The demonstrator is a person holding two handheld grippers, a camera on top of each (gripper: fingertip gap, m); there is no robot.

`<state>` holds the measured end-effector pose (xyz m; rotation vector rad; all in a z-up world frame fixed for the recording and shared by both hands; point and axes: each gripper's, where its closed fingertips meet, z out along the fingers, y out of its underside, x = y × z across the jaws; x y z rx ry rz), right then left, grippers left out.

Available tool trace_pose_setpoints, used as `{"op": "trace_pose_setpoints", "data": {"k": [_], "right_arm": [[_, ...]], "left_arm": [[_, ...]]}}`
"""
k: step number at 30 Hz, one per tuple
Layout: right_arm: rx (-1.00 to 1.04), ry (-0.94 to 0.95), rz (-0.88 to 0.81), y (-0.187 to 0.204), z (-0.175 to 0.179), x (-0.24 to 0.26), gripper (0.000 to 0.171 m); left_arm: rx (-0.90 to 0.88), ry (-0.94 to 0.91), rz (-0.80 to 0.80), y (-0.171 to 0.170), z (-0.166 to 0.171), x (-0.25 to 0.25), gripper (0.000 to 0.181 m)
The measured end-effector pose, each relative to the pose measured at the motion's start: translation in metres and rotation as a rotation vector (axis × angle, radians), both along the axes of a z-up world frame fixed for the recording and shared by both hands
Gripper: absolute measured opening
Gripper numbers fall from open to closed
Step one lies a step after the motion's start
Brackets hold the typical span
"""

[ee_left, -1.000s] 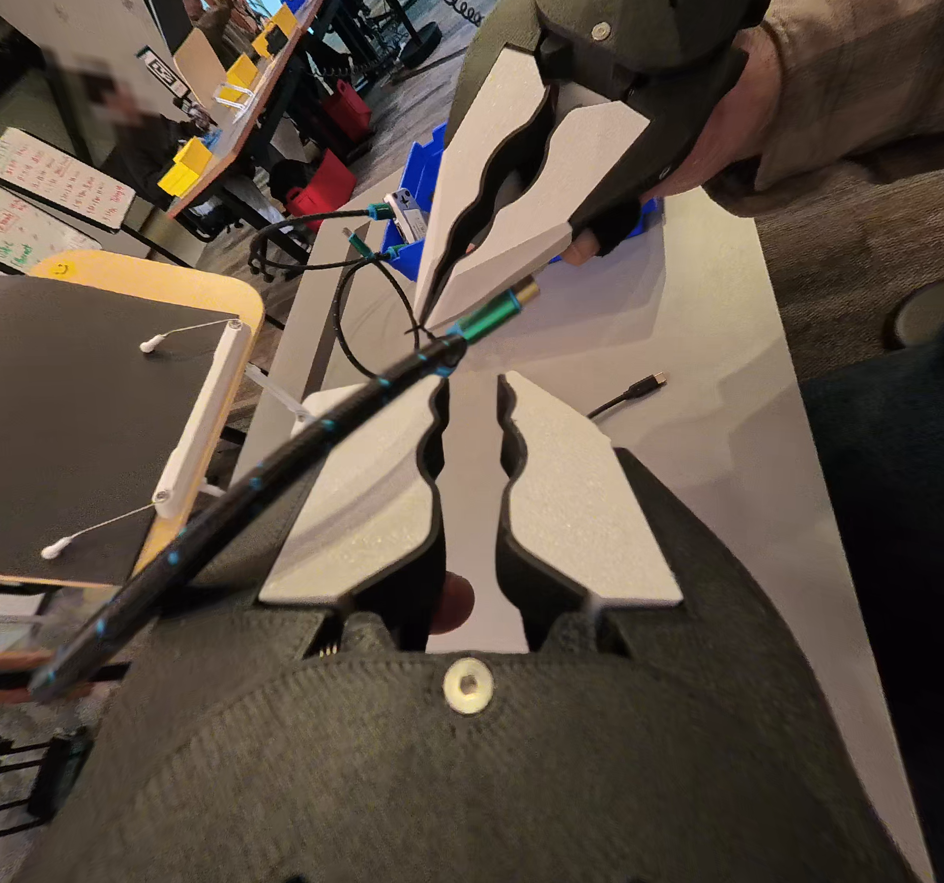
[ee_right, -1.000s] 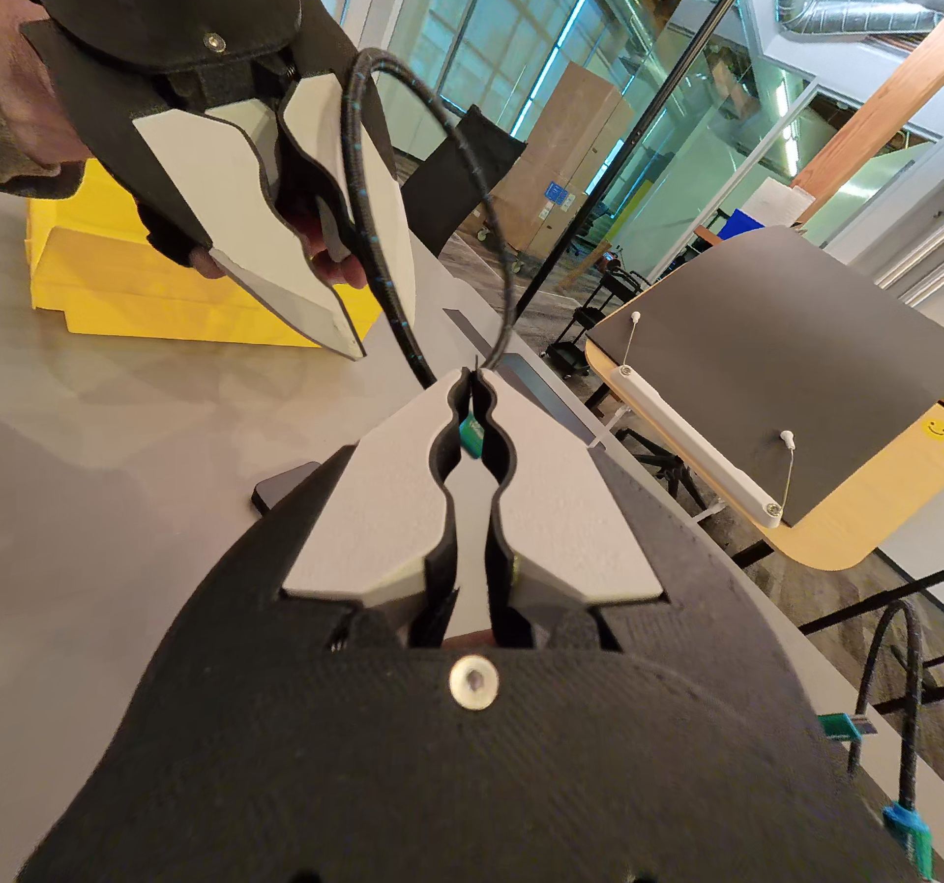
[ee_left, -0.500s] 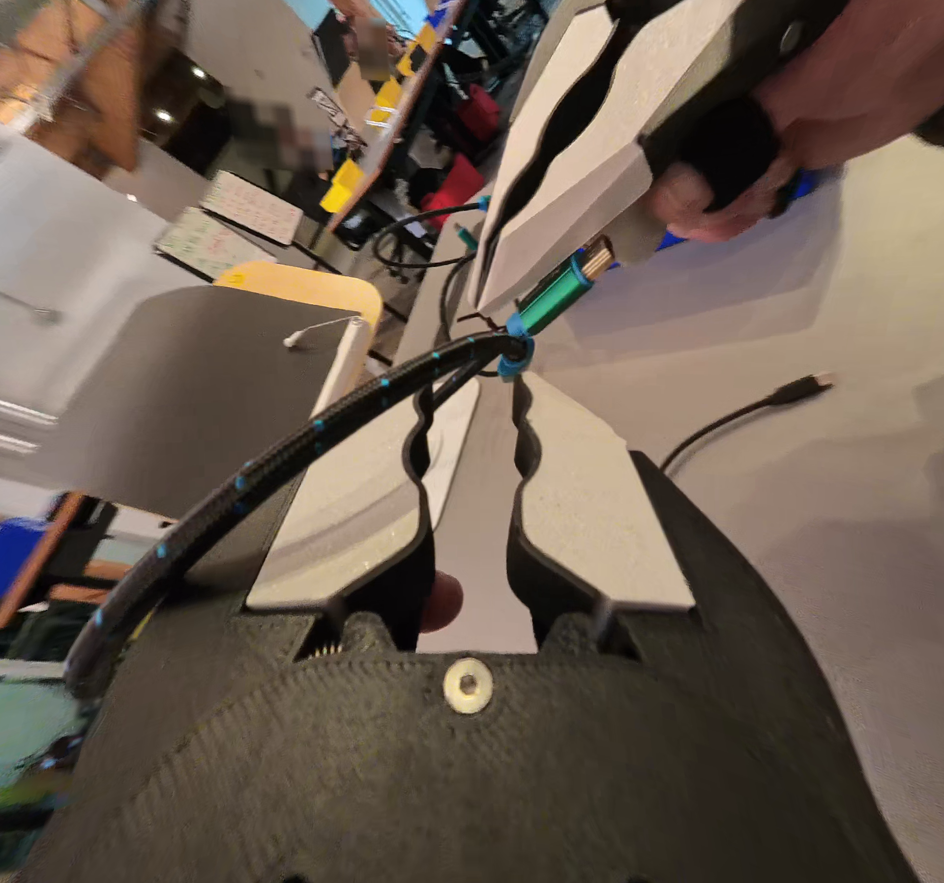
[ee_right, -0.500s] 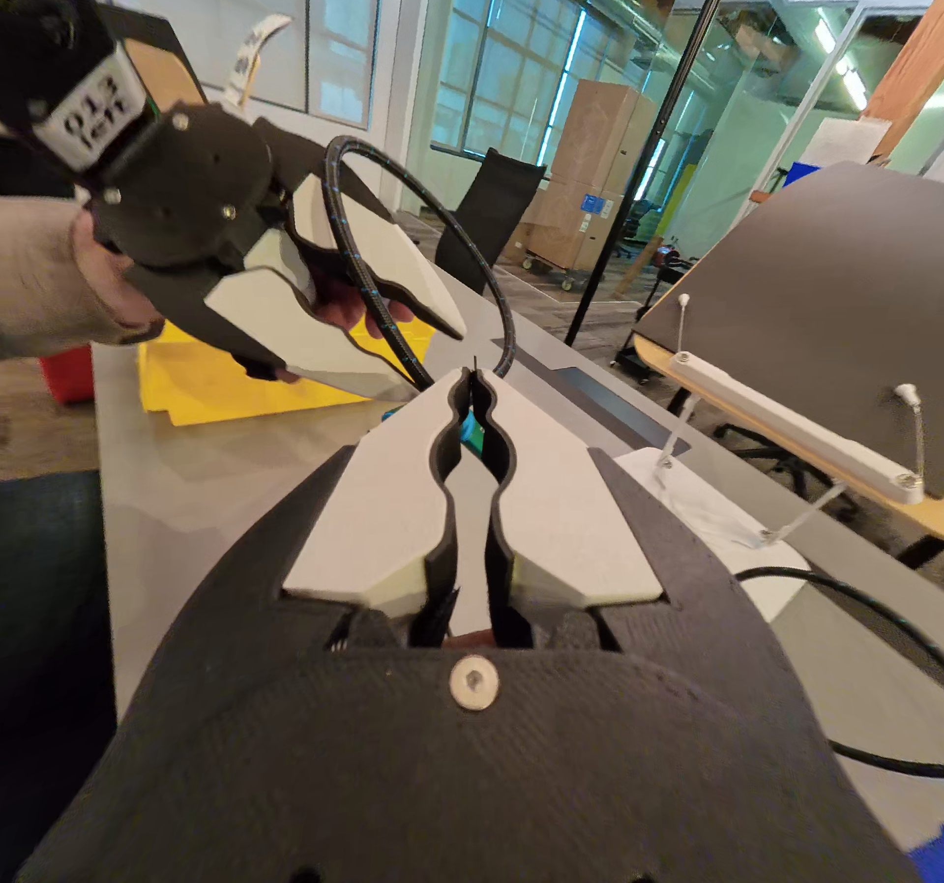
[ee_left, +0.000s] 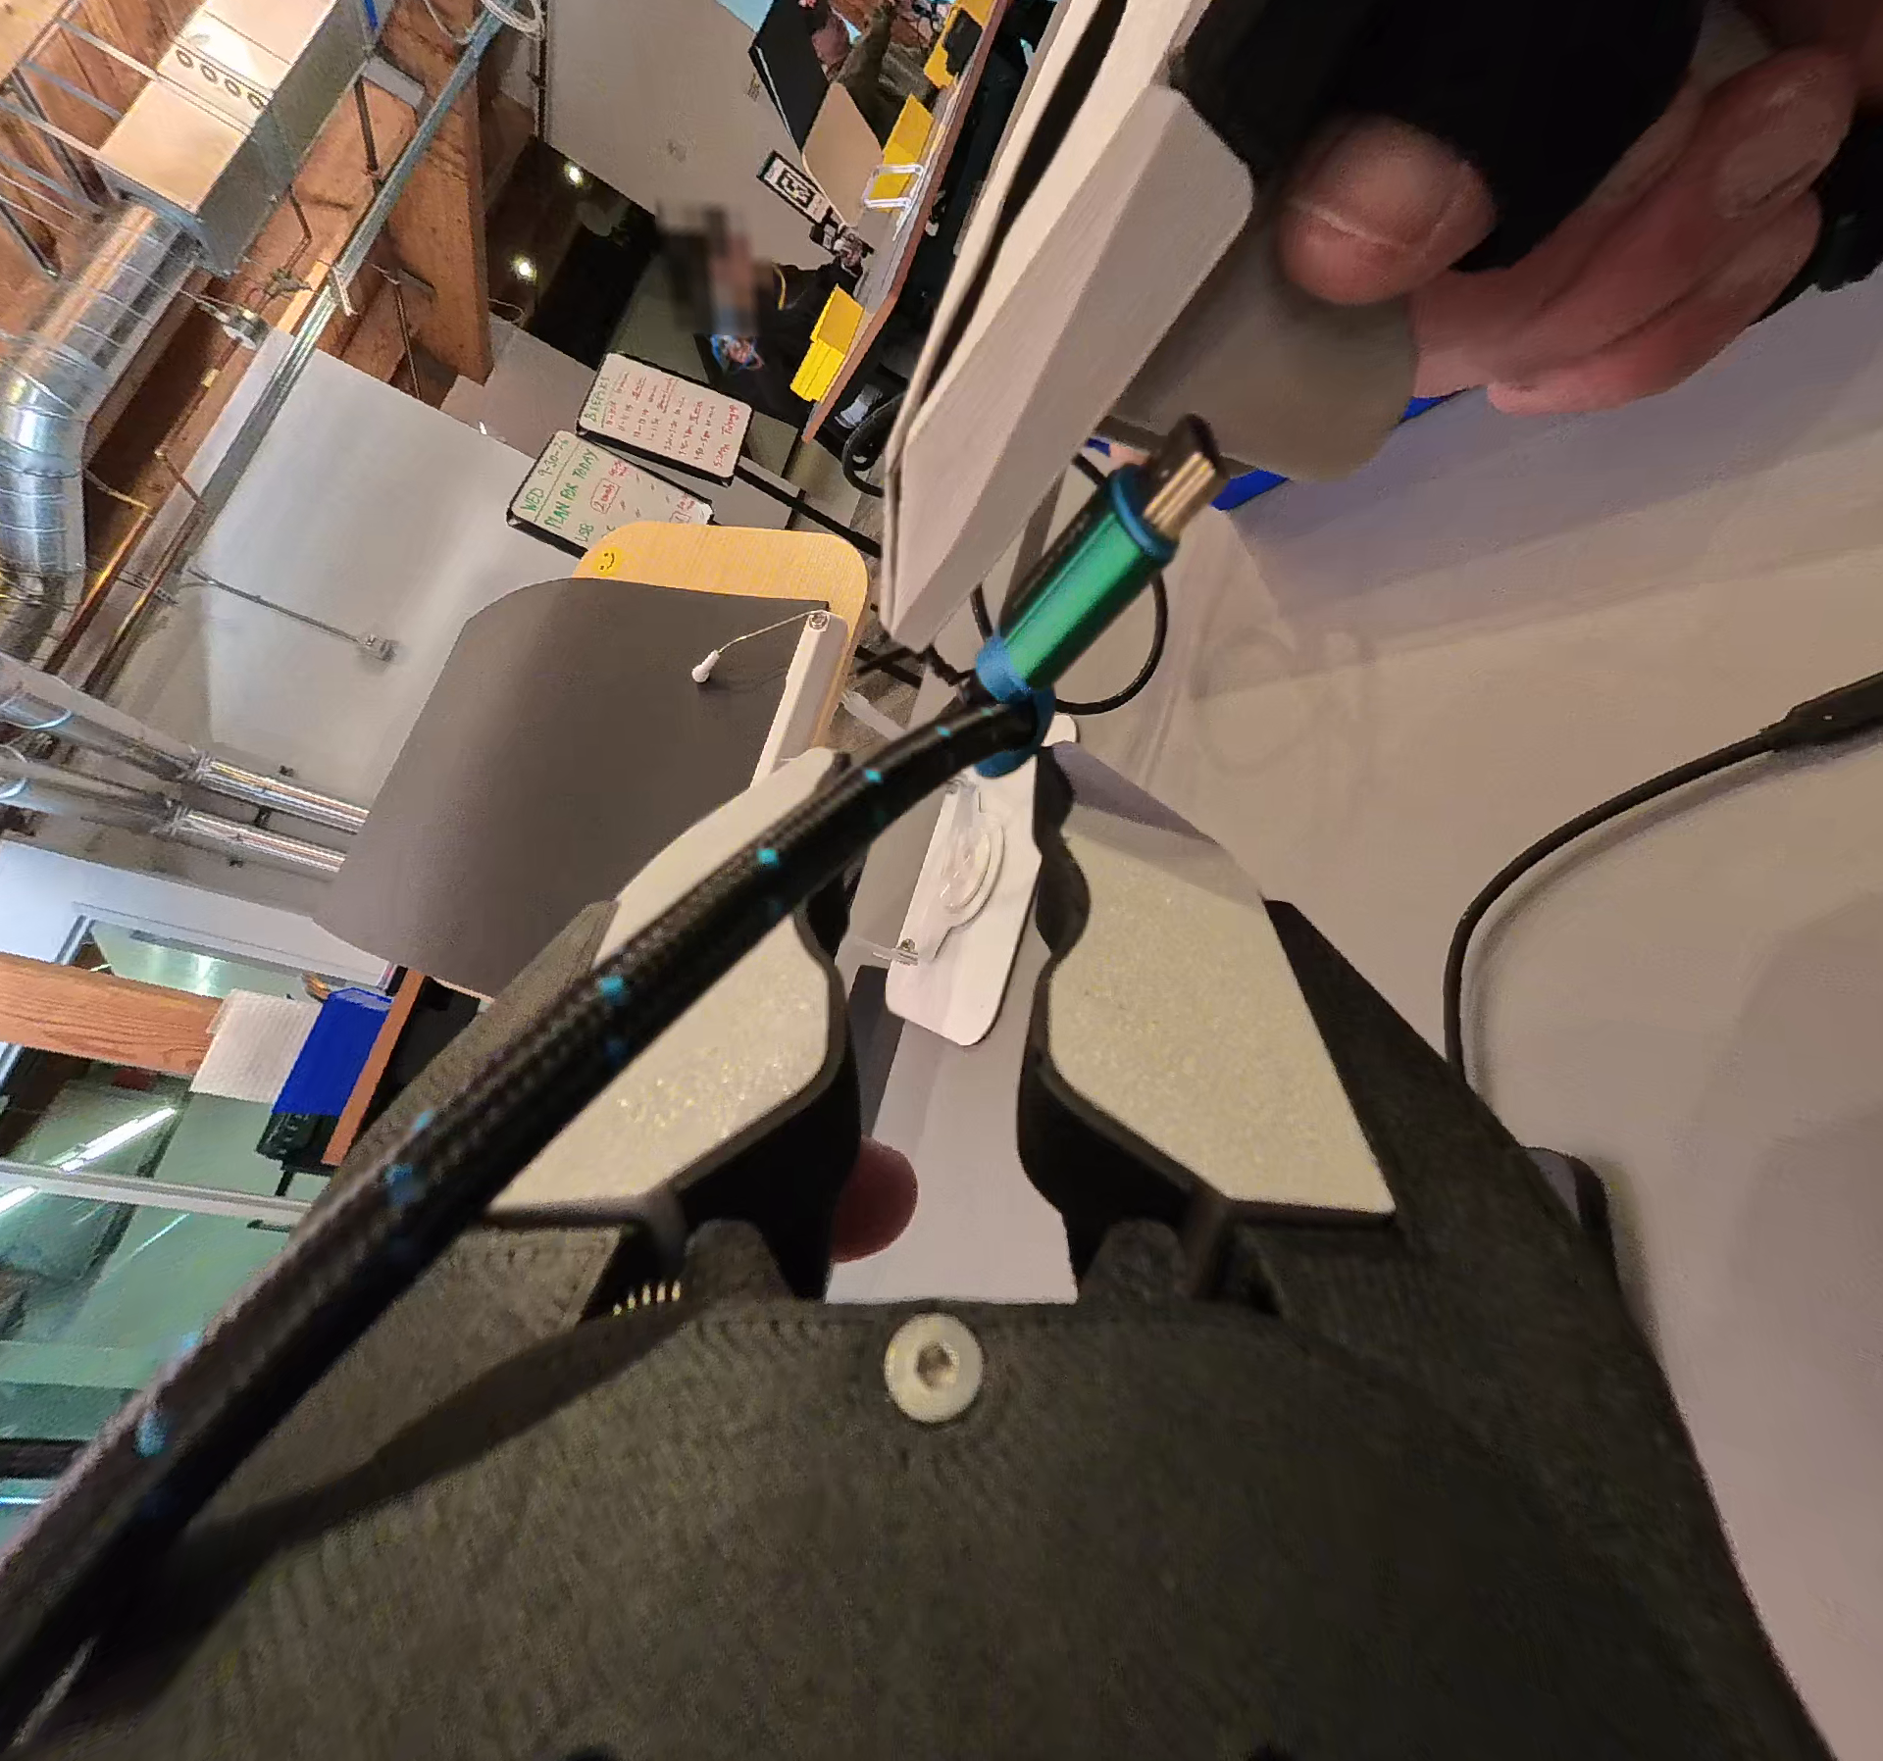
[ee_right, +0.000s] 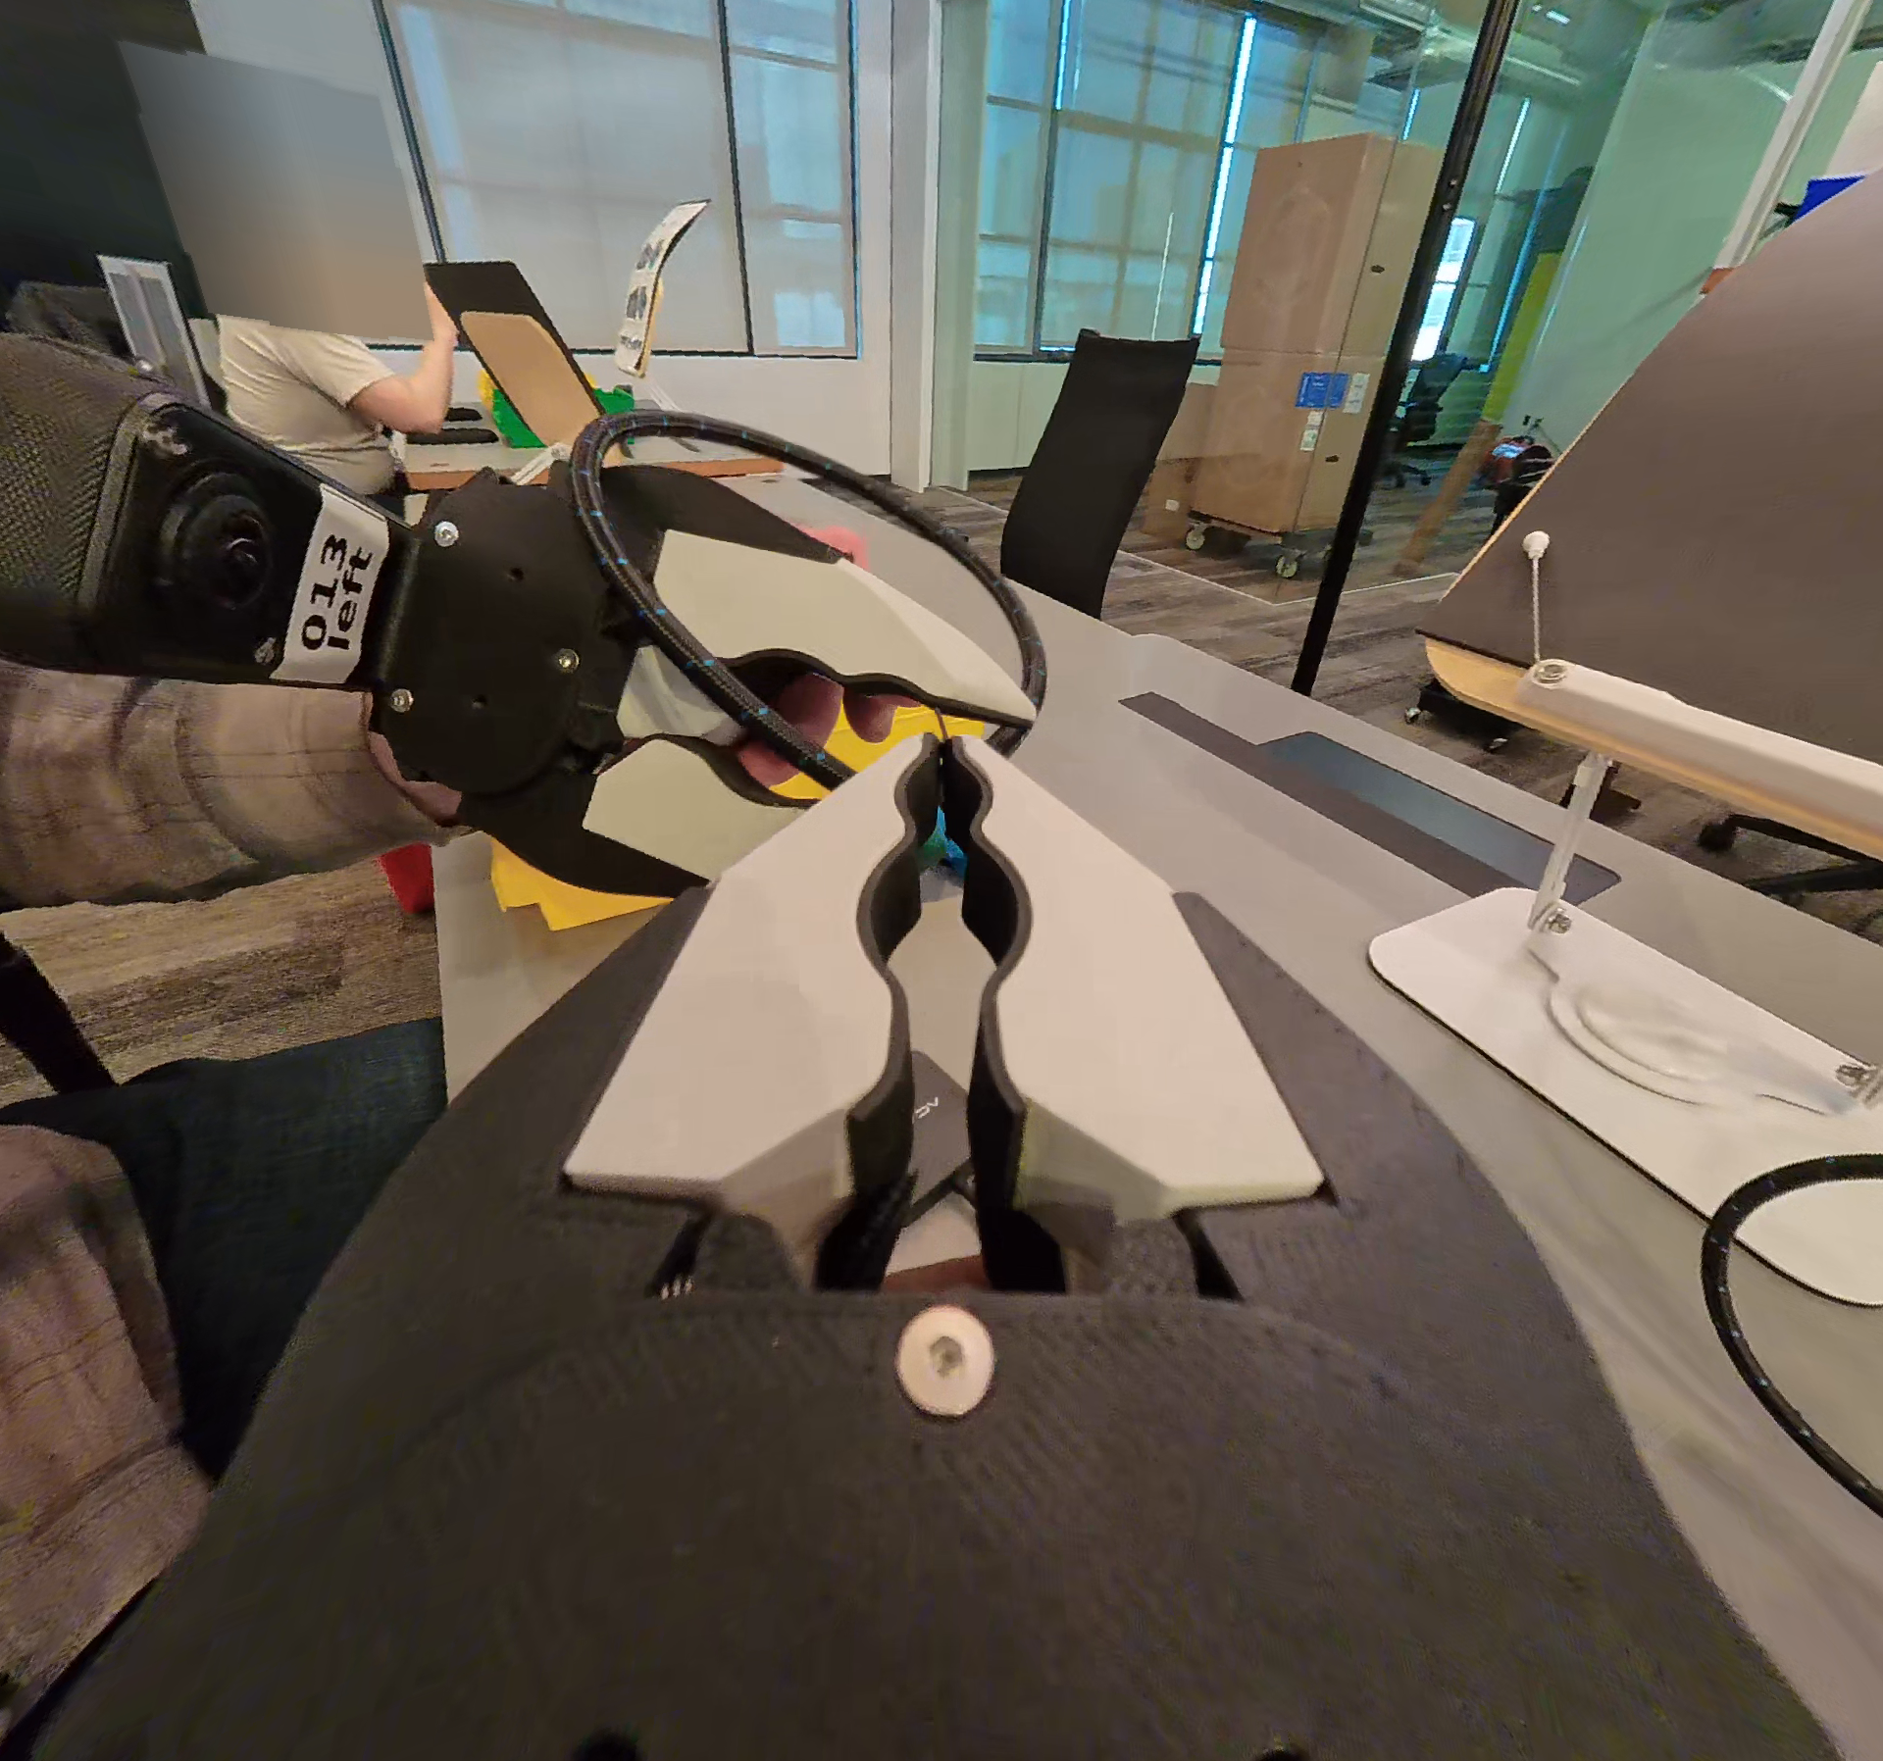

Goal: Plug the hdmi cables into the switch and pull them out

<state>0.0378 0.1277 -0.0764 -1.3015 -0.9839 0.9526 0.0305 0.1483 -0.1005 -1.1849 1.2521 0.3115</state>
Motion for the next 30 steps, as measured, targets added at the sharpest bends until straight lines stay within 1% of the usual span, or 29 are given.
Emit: {"op": "trace_pose_setpoints", "data": {"k": [6, 13, 14, 15, 16, 22, 23, 24, 26, 27, 30], "right_arm": [[0.012, -0.025, 0.007, -0.0013, -0.0026, -0.0012, 0.0], [0.019, -0.05, 0.007, -0.001, -0.005, -0.001, 0.0], [0.012, -0.047, 0.007, -0.0007, -0.0047, -0.0006, 0.0], [0.006, -0.046, 0.009, -0.0005, -0.0046, -0.0004, 0.0], [0.004, -0.045, 0.01, -0.0004, -0.0043, -0.0002, 0.0], [0.001, -0.039, 0.01, -0.0008, -0.0026, 0.0003, 0.0], [0.001, -0.039, 0.01, -0.0008, -0.0026, 0.0002, 0.0], [-0.003, -0.038, 0.01, -0.0007, -0.0027, 0.0002, 0.0], [-0.009, -0.036, 0.012, -0.0005, -0.0025, 0.0007, 0.0], [-0.01, -0.035, 0.013, -0.0005, -0.0023, 0.0011, 0.0], [-0.017, -0.029, 0.022, -0.0009, -0.0007, 0.0032, 0.0]], "left_arm": [[-0.004, 0.033, -0.02, -0.003, -0.0065, 0.0033, 0.027], [0.053, 0.098, -0.006, -0.0029, -0.0085, 0.0018, 0.022], [0.063, 0.104, -0.005, -0.003, -0.0081, 0.0015, 0.018], [0.065, 0.108, -0.005, -0.0032, -0.008, 0.0015, 0.021], [0.068, 0.111, -0.005, -0.0033, -0.0078, 0.0013, 0.017], [0.092, 0.113, -0.008, -0.0043, -0.0055, 0.0006, 0.018], [0.091, 0.111, -0.008, -0.0044, -0.0055, 0.0005, 0.014], [0.089, 0.109, -0.009, -0.0044, -0.0055, 0.0005, 0.014], [0.094, 0.11, -0.01, -0.0045, -0.0054, 0.0005, 0.015], [0.094, 0.107, -0.01, -0.0045, -0.0052, 0.0006, 0.019], [0.095, 0.091, -0.008, -0.0042, -0.0034, -0.0002, 0.021]]}}
